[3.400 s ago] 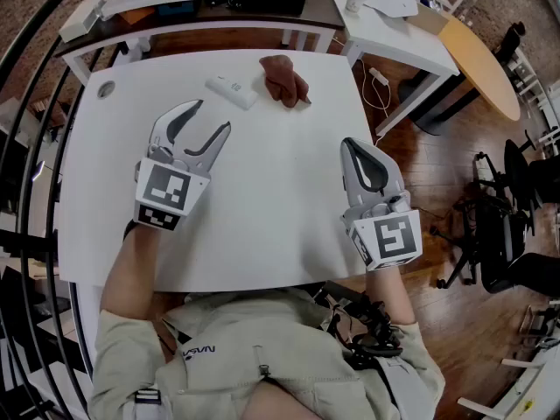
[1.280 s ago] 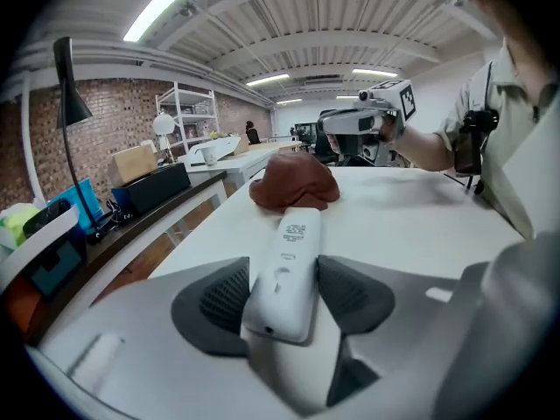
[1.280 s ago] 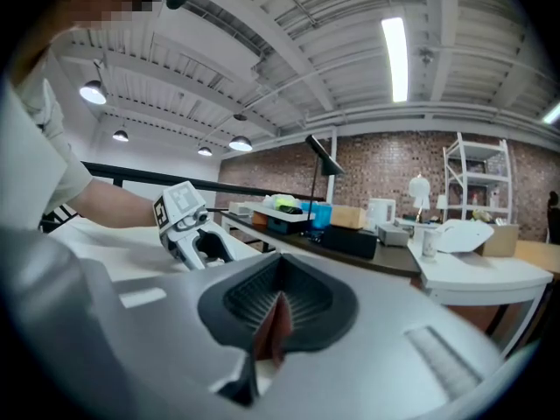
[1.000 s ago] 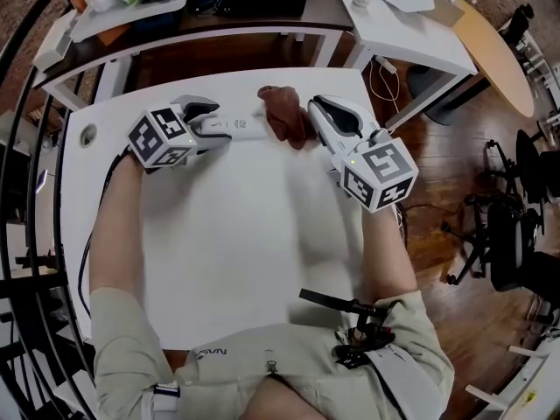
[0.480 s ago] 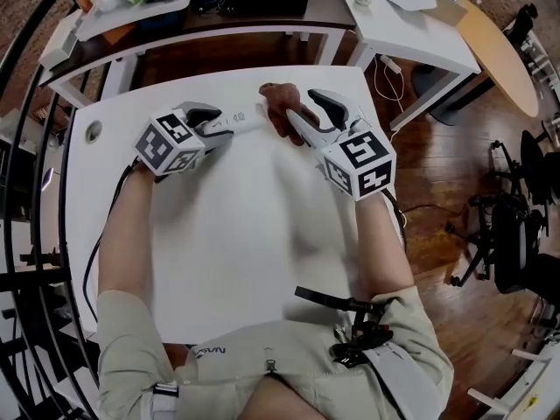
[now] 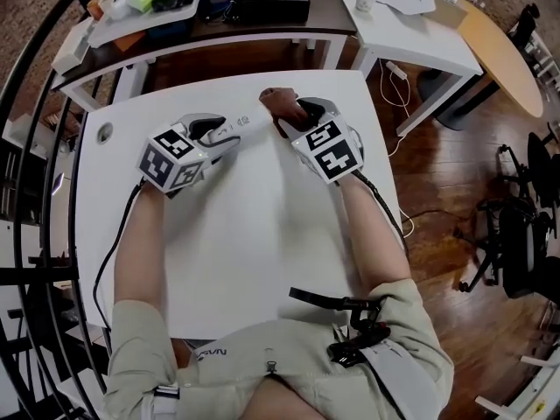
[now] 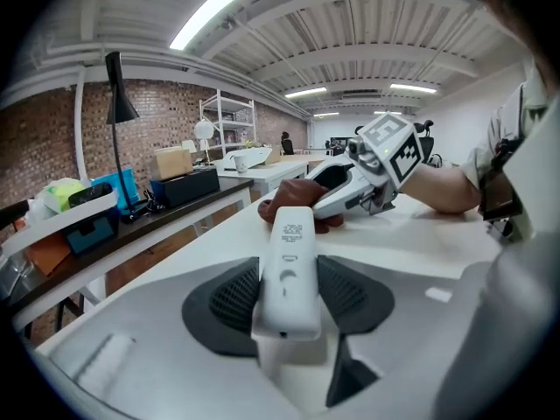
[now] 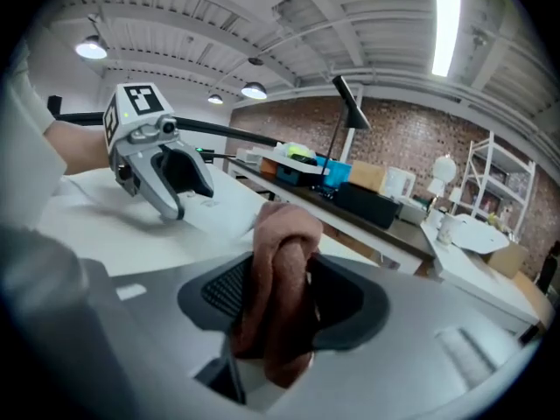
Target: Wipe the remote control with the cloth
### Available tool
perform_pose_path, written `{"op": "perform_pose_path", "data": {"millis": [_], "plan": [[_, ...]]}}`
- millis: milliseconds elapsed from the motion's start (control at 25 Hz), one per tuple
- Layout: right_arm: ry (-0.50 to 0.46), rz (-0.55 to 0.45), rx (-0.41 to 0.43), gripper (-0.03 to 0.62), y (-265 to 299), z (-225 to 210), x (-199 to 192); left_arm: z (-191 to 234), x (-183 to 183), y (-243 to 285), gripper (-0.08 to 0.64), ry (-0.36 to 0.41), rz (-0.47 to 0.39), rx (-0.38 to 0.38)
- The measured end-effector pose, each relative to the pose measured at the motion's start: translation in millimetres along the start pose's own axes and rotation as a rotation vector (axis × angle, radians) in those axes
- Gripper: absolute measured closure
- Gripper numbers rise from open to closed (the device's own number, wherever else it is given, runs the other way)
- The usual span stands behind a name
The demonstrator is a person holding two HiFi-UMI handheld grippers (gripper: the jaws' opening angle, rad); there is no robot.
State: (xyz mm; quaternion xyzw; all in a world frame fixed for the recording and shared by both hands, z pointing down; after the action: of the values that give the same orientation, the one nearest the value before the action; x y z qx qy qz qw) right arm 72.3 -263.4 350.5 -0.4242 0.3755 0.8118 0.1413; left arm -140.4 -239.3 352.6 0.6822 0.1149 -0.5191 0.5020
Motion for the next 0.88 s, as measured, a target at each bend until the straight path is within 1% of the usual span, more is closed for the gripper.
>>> {"op": "perform_pose_path", "data": {"millis": [40,120,240,320,440,640,880], "plan": [[-0.007,0.011,0.000,0.397,0.9,1.2,0.3,-4.9,1.1,-3.2,0.337,-0.002,-0.016,0.005],[-0.025,0.029,-0.007,0.467,1.9,3.2,0.9,-14.3,2.4,-9.8,0.339,-0.009,-0.049,0.014],[-0.060,0.037,-0.021,0.489,-0.1,4.3,3.3,-27.0,2.0,-19.0,0.339,-0.030,-0.093,0.031],[-0.049,0.019,-0.031,0.495,-4.9,3.8,4.9,-34.8,2.4,-25.1,0.339,-0.045,-0.125,0.045],[-0.015,-0.036,-0.055,0.500,-20.6,1.5,11.2,-46.1,6.0,-37.2,0.339,-0.059,-0.179,0.075],[0.014,-0.141,-0.129,0.502,-58.6,0.1,26.9,-61.9,13.4,-65.1,0.339,-0.093,-0.294,0.120],[0.058,-0.336,-0.225,0.503,-122.6,1.8,53.1,-83.6,28.2,-94.0,0.339,-0.141,-0.447,0.151]]}}
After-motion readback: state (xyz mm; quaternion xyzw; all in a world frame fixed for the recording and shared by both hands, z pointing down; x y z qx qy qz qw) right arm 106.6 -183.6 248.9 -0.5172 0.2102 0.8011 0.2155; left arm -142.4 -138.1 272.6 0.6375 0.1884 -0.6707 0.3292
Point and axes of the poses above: the fingertips, and each gripper's own axes: y forward along the fingers, z to its left, x out of its top, the point moved 9 cm from there along -y, backward along the fingers, and after that the axes turned 7 degrees about -y, right-handed, at the moved point
